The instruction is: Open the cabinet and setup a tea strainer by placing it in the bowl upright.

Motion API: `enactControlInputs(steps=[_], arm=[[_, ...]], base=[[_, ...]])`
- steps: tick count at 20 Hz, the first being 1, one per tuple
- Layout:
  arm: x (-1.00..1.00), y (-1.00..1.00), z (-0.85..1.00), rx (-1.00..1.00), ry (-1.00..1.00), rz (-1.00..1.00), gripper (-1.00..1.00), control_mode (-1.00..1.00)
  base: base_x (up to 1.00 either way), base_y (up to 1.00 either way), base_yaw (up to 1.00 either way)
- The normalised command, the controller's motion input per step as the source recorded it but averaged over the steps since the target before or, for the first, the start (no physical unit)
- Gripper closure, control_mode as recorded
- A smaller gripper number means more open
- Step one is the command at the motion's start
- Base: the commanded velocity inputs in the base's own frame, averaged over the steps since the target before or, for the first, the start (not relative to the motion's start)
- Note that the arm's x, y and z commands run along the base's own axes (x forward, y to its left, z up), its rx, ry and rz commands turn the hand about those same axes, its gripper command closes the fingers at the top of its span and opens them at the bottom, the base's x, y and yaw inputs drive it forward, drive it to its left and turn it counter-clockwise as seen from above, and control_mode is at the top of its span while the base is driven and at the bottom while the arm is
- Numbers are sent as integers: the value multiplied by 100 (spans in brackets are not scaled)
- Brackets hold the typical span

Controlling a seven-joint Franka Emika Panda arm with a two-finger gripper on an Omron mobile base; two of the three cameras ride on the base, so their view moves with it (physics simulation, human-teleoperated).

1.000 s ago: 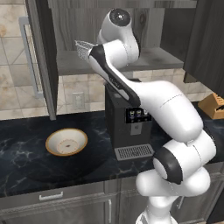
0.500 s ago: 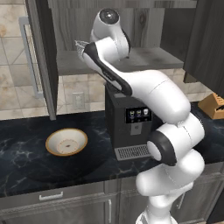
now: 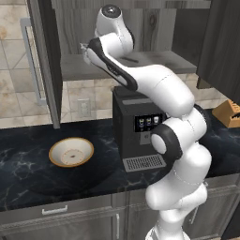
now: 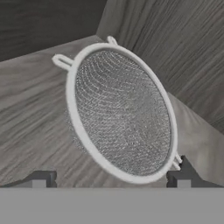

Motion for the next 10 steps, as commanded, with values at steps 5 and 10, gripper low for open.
enactControlInputs(steps=[5, 10], arm=[[32, 20, -4, -5, 0, 0, -100, -100], [21, 9, -17, -4, 0, 0, -100, -100]], base=[[0, 0, 0], [0, 0, 0]])
